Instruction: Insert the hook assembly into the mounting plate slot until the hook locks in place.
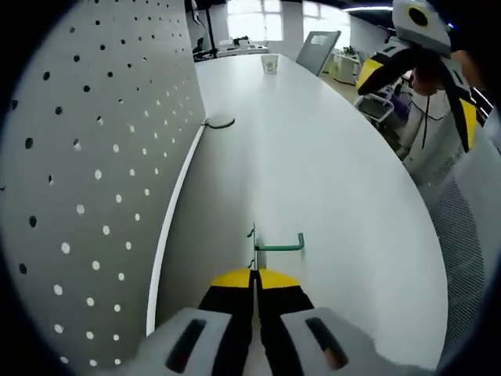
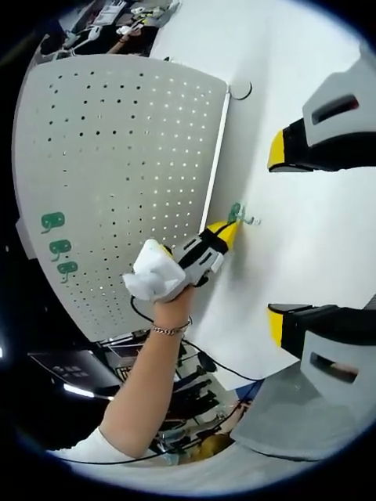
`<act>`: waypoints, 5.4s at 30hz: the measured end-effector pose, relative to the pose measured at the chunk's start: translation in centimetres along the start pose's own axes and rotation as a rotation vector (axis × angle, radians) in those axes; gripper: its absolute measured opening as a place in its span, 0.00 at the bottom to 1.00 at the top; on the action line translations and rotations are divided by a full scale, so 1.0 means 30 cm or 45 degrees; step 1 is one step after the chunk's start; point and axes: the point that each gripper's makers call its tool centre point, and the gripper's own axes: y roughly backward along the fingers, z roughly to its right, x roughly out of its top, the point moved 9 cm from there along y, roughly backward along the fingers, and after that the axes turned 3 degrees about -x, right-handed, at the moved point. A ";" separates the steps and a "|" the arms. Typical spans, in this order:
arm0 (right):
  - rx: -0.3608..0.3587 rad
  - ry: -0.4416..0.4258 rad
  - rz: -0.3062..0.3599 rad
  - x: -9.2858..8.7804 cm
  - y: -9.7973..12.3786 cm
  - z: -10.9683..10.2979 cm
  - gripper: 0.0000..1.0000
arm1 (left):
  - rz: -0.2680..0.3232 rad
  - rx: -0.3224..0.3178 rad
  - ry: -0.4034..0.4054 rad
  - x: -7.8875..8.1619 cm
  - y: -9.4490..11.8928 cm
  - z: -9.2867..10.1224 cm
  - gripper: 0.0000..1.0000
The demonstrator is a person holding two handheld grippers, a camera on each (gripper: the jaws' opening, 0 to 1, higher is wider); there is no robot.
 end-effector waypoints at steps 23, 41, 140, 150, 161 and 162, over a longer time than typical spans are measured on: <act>0.019 -0.013 0.052 0.017 -0.014 -0.016 0.66 | 0.324 0.183 0.068 0.053 0.172 0.015 0.01; 0.069 -0.048 0.130 0.031 -0.020 -0.044 0.66 | 0.509 0.332 0.132 0.049 0.321 0.087 0.01; 0.536 -0.444 0.727 0.284 -0.089 -0.286 0.43 | 1.007 0.816 0.310 0.018 0.679 0.431 0.01; 0.554 -0.452 0.735 0.317 -0.123 -0.310 0.40 | 1.005 0.825 0.316 0.018 0.677 0.437 0.01; 0.569 -0.457 0.731 0.361 -0.165 -0.337 0.35 | 1.007 0.838 0.323 0.019 0.678 0.441 0.01; 0.569 -0.461 0.730 0.363 -0.168 -0.337 0.33 | 1.006 0.839 0.323 0.019 0.678 0.441 0.01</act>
